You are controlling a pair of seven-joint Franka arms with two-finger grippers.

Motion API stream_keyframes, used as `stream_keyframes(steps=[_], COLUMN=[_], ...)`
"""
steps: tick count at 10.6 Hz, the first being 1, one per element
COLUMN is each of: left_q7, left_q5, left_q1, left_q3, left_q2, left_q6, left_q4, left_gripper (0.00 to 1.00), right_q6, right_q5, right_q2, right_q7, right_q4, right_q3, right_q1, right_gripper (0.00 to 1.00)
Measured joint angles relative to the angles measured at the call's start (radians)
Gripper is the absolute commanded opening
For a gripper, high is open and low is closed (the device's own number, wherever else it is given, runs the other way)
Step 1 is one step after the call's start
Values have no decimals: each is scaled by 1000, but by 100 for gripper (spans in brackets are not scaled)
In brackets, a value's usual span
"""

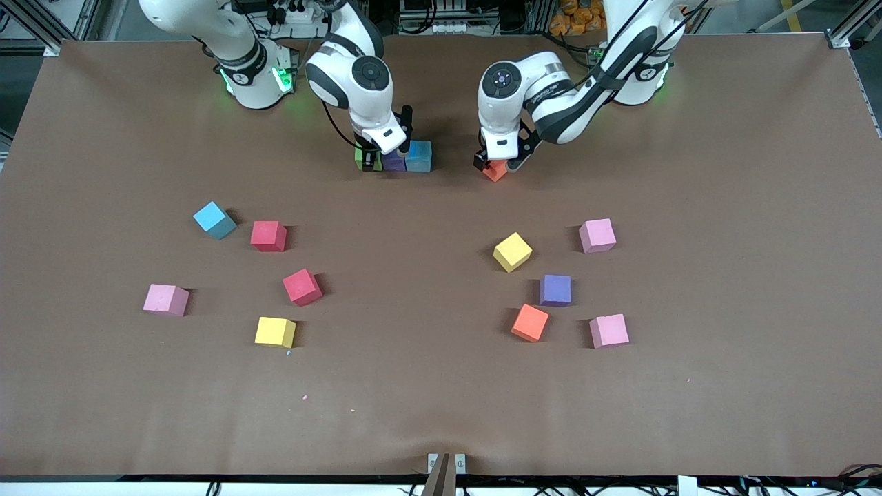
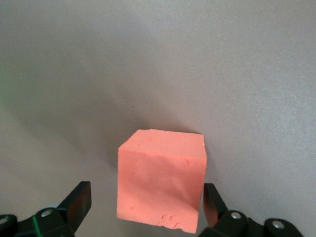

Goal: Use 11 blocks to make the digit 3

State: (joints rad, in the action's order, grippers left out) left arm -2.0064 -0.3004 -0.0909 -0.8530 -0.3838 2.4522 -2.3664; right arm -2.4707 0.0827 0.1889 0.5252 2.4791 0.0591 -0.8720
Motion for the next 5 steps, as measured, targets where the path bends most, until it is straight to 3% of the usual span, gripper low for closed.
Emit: stream_keyframes(steps=[4, 5], left_q7=[1, 3], left_q5=[-54, -55], left_q1=[25, 34], left_q3=[0, -7], left_q2=[-35, -36], left_q6=[19, 21], left_q4=[0, 1], left_gripper=[46, 45], right_q6=[-9, -11], right_q5=[0, 0], right_q2=[12, 15], right_q7=[0, 0], right_q4=[1, 1], right_q3=[2, 3], right_q1=[-2, -5], right_gripper=[8, 8])
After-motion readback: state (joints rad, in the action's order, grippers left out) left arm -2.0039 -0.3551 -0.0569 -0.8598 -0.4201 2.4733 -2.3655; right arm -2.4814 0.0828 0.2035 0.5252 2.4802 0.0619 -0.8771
